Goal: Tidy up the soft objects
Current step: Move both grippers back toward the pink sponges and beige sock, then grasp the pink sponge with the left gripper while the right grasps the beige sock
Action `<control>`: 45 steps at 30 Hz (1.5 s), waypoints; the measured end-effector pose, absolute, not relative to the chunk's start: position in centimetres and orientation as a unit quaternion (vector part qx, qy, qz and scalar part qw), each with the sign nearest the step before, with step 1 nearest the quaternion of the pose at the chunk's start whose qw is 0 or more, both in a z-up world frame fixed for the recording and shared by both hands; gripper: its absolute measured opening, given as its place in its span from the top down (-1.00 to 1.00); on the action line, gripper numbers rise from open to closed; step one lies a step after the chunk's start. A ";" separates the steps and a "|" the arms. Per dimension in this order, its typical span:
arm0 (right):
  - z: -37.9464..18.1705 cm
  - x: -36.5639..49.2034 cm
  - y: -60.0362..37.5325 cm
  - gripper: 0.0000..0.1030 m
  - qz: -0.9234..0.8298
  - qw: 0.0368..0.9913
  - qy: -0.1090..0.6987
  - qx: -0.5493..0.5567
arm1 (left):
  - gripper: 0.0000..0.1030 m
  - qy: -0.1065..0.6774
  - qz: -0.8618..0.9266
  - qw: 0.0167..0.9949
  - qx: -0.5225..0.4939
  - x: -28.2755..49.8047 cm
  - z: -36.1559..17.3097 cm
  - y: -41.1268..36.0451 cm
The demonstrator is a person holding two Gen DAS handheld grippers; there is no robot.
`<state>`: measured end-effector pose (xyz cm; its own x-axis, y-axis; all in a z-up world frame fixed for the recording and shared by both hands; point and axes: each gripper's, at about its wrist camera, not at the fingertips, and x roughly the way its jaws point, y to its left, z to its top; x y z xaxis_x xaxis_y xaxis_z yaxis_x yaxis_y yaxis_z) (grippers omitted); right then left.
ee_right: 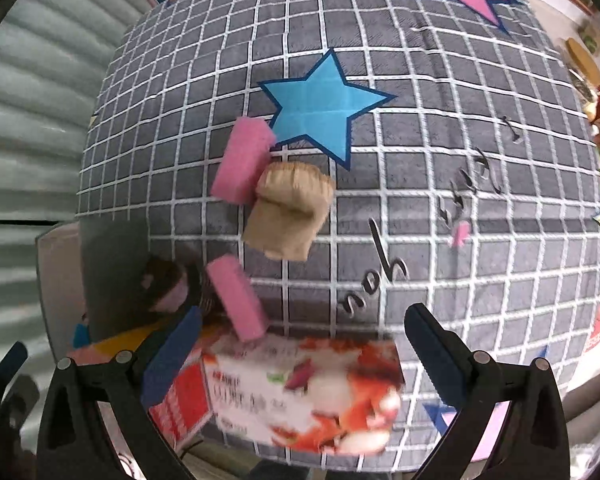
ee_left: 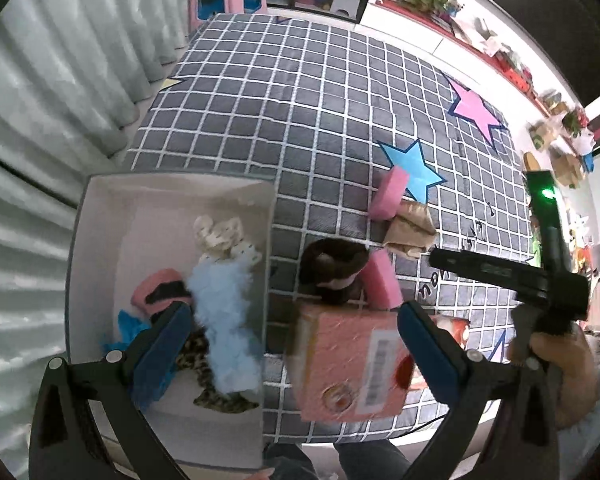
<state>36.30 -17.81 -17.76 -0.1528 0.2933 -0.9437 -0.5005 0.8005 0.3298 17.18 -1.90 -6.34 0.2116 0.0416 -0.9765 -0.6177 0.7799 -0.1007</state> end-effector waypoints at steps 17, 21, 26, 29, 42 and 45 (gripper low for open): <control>-24.3 38.2 -12.9 0.34 0.353 0.615 0.698 -0.099 | -1.00 0.625 0.252 0.711 -0.202 27.0 -8.5 -2.9; -24.0 39.5 -16.0 0.46 0.362 0.612 0.701 -0.062 | -1.00 0.640 0.244 0.704 -0.187 30.5 -10.3 -3.6; -23.2 41.2 -20.5 0.46 0.353 0.617 0.703 -0.025 | -1.00 0.672 0.238 0.686 -0.143 35.0 -14.6 -5.1; -22.7 41.9 -23.2 0.46 0.345 0.621 0.704 0.000 | -0.90 0.696 0.238 0.667 -0.121 37.3 -17.9 -5.7; -21.8 41.2 -28.5 0.46 0.343 0.616 0.708 0.043 | 0.54 0.746 0.233 0.613 -0.118 39.3 -24.0 -6.0; -21.6 41.2 -28.8 0.46 0.346 0.617 0.706 0.041 | 0.54 0.731 0.227 0.633 -0.116 38.7 -23.0 -6.9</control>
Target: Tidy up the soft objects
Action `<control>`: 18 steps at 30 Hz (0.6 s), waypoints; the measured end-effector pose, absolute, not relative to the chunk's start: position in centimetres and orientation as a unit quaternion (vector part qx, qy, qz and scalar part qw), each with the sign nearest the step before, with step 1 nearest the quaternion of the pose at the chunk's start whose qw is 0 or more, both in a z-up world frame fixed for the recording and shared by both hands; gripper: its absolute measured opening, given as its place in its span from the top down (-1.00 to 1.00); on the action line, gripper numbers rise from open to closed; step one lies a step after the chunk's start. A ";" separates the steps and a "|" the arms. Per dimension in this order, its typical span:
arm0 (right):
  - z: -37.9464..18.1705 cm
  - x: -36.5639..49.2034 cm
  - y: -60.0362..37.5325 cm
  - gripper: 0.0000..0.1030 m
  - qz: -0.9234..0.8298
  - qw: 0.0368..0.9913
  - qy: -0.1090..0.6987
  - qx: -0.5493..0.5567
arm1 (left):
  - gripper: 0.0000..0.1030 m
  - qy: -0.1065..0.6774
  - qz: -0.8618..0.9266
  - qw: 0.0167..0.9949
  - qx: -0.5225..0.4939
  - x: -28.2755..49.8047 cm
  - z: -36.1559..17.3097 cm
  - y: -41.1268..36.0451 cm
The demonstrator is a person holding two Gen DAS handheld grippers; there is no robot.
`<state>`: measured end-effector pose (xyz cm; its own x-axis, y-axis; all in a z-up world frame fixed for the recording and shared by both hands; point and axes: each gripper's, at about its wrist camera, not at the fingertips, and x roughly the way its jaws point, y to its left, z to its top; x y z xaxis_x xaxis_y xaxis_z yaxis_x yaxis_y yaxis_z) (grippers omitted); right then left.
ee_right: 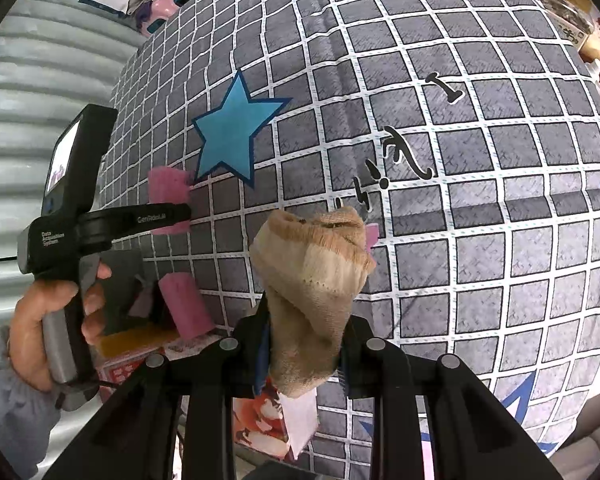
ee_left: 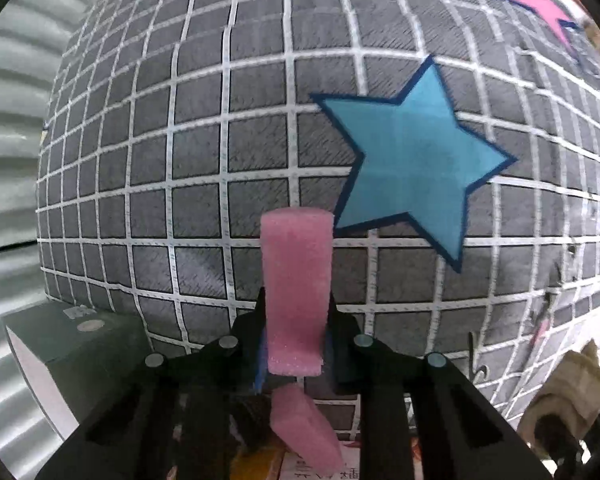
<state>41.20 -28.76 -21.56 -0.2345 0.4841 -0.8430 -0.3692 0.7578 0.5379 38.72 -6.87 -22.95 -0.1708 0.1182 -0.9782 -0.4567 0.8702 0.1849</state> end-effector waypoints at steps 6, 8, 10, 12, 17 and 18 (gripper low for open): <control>-21.0 41.0 -29.4 0.46 0.349 0.622 0.701 0.033 | 0.54 0.704 0.201 0.674 -0.101 37.3 -18.4 -8.9; -21.0 40.8 -29.5 0.46 0.347 0.623 0.700 0.031 | 0.54 0.698 0.189 0.684 -0.098 36.8 -17.1 -10.0; -20.7 40.5 -29.8 0.46 0.344 0.626 0.699 0.030 | 0.54 0.694 0.177 0.691 -0.098 36.3 -16.0 -11.2; -20.5 40.2 -30.0 0.46 0.342 0.628 0.698 0.030 | 0.54 0.690 0.162 0.698 -0.100 35.8 -15.0 -12.2; -19.9 39.3 -30.7 0.46 0.335 0.636 0.695 0.027 | 0.54 0.675 0.137 0.717 -0.111 34.2 -12.6 -13.8; -19.8 39.2 -30.9 0.46 0.333 0.638 0.694 0.027 | 0.54 0.670 0.133 0.721 -0.115 33.8 -12.1 -14.0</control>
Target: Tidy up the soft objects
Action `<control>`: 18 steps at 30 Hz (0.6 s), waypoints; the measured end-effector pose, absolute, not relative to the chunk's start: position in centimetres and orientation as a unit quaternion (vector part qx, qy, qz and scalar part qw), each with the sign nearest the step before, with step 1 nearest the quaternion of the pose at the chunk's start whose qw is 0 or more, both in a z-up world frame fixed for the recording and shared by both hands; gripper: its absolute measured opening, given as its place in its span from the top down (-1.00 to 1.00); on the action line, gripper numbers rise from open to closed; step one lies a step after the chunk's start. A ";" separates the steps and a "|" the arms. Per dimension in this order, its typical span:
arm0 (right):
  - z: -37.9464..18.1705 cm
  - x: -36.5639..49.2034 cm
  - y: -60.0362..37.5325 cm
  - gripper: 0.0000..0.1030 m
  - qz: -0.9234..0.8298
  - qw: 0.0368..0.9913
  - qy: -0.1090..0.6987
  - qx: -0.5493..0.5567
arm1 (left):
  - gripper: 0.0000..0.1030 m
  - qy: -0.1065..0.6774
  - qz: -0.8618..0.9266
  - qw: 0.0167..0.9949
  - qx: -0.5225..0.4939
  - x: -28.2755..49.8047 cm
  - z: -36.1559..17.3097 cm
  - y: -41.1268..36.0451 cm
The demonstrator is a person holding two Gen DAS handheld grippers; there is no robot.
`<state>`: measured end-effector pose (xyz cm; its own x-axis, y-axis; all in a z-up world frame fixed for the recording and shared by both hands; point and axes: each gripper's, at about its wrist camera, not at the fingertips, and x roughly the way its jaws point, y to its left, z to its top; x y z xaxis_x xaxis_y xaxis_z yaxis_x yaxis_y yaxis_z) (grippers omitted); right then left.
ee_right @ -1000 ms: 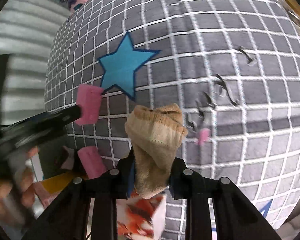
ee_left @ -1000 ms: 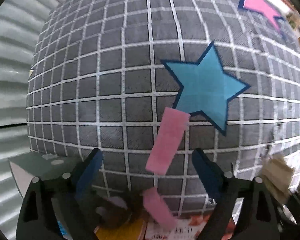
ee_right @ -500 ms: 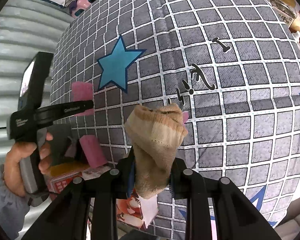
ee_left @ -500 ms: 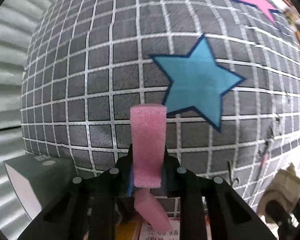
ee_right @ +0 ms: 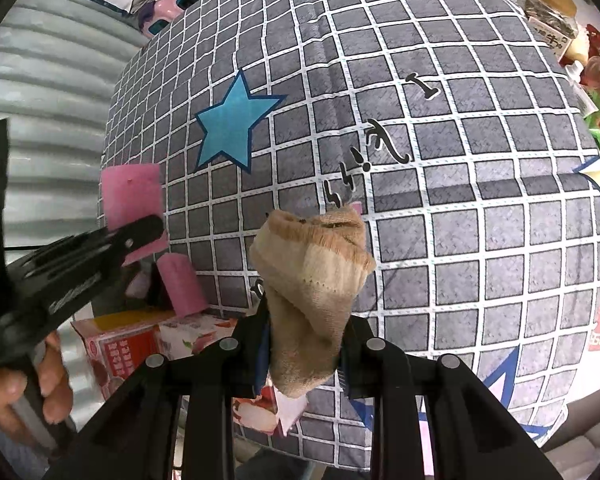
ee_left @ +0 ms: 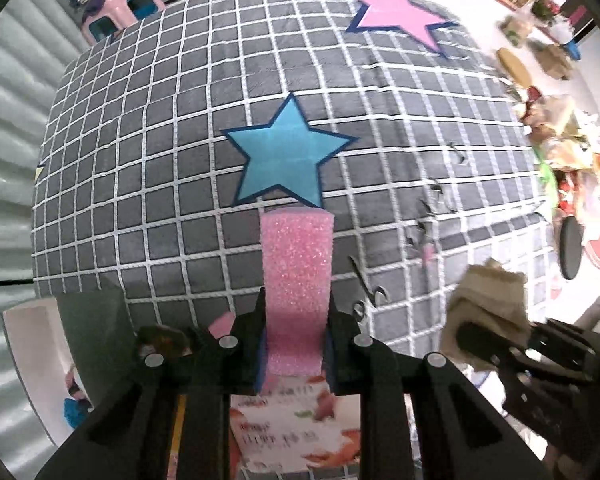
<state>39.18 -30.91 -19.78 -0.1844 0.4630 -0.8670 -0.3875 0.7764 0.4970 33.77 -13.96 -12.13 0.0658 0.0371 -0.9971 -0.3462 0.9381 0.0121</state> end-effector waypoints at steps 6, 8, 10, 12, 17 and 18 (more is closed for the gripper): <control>-19.1 38.2 -31.8 0.46 0.324 0.650 0.687 0.033 | 0.54 0.657 0.114 0.734 -0.128 32.5 -11.0 -14.0; -18.6 37.7 -31.7 0.46 0.324 0.654 0.683 0.033 | 0.54 0.654 0.114 0.736 -0.131 31.6 -10.8 -13.6; -17.9 37.1 -31.4 0.46 0.327 0.657 0.678 0.030 | 0.54 0.648 0.118 0.741 -0.130 30.8 -10.4 -13.1; -17.2 36.7 -30.9 0.46 0.332 0.661 0.672 0.027 | 0.54 0.642 0.124 0.745 -0.129 30.0 -9.8 -12.7; -14.4 35.6 -28.6 0.46 0.351 0.674 0.649 0.014 | 0.54 0.623 0.152 0.759 -0.111 28.2 -7.3 -11.1; -13.7 35.3 -27.9 0.46 0.357 0.677 0.643 0.007 | 0.54 0.620 0.159 0.761 -0.107 27.9 -6.8 -10.7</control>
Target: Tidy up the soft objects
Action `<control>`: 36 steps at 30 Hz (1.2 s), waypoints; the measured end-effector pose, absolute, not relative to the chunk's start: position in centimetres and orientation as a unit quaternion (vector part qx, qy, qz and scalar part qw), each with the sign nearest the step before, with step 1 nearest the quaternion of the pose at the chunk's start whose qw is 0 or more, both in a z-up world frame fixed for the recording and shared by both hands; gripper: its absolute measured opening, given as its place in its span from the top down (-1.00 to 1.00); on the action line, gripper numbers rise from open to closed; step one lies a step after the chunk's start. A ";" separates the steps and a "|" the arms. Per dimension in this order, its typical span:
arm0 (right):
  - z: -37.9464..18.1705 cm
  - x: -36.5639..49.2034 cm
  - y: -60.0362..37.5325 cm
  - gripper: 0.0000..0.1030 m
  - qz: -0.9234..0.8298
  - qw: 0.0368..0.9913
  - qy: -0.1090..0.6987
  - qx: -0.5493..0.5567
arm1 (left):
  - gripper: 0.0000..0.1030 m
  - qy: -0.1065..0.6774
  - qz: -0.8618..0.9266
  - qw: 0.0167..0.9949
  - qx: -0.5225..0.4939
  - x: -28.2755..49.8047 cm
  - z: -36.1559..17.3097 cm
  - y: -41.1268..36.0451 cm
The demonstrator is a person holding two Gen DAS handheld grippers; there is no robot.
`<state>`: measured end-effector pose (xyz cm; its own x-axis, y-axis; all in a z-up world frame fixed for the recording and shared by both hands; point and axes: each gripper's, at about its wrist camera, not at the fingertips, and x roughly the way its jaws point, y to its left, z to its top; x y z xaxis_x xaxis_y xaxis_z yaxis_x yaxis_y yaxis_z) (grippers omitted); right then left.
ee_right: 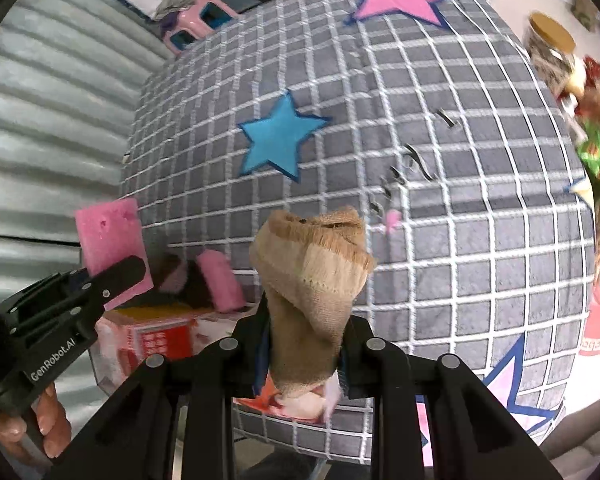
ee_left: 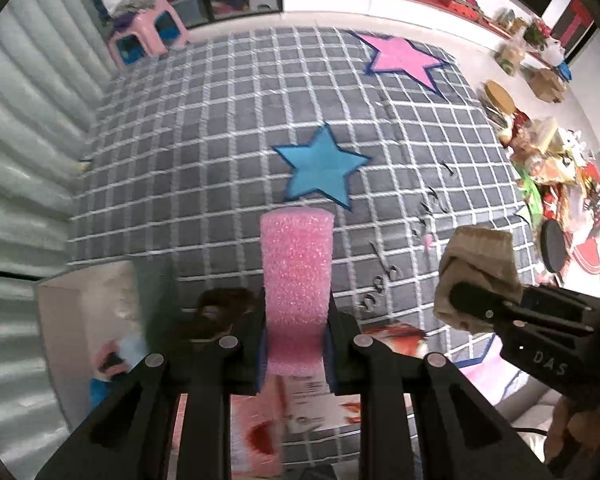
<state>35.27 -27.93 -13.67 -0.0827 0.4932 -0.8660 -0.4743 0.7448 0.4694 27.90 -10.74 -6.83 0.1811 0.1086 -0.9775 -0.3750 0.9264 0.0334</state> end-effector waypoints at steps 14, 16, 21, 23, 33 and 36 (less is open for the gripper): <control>-8.4 31.7 -22.7 0.46 0.399 0.693 0.597 -0.069 | 0.54 0.582 0.214 0.774 -0.126 22.5 -2.6 -6.6; -7.8 31.5 -22.5 0.46 0.401 0.696 0.592 -0.073 | 0.54 0.578 0.216 0.776 -0.128 22.2 -2.2 -6.3; -6.8 31.2 -22.3 0.46 0.400 0.701 0.585 -0.077 | 0.54 0.570 0.216 0.782 -0.132 21.6 -1.6 -6.1; -6.5 31.0 -22.2 0.46 0.401 0.703 0.582 -0.080 | 0.54 0.568 0.214 0.784 -0.133 21.4 -1.4 -6.1; -5.4 30.1 -21.1 0.46 0.413 0.704 0.572 -0.087 | 0.54 0.560 0.220 0.786 -0.141 20.1 -0.8 -5.7; -5.0 29.5 -20.1 0.46 0.421 0.701 0.568 -0.093 | 0.54 0.557 0.226 0.786 -0.146 19.6 -0.7 -5.3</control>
